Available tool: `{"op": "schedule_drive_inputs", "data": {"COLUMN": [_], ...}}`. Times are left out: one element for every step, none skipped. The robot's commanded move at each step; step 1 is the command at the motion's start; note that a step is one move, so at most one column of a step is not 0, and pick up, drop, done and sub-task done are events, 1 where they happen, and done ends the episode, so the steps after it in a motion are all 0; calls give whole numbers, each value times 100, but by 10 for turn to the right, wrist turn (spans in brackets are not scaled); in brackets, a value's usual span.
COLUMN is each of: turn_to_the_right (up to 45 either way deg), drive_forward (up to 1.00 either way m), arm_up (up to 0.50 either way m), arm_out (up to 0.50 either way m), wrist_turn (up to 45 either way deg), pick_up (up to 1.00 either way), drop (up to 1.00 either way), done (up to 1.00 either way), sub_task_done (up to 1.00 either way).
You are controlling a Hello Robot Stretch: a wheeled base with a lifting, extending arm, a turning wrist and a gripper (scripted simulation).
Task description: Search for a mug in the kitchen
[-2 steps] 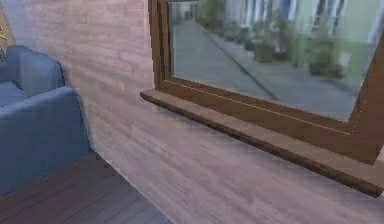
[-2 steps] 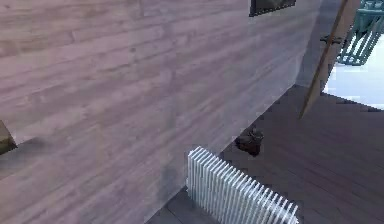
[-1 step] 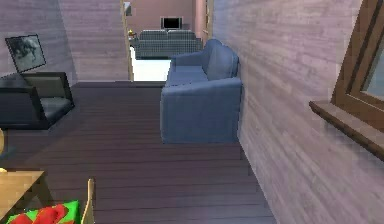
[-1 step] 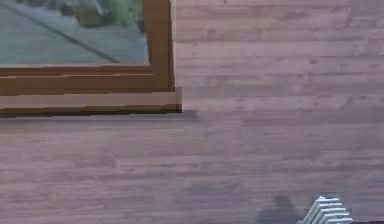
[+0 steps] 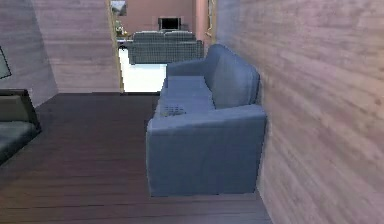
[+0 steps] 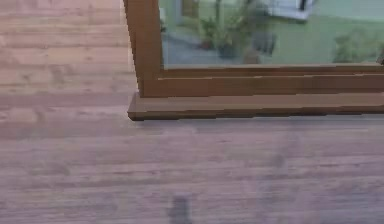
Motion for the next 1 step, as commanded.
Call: {"op": "schedule_drive_inputs", "data": {"turn_to_the_right": [-300], "drive_forward": [0], "arm_up": [0], "arm_out": [0], "wrist_turn": [0], "pick_up": [0], "drop": [0], "done": [0], "sub_task_done": [0]}}
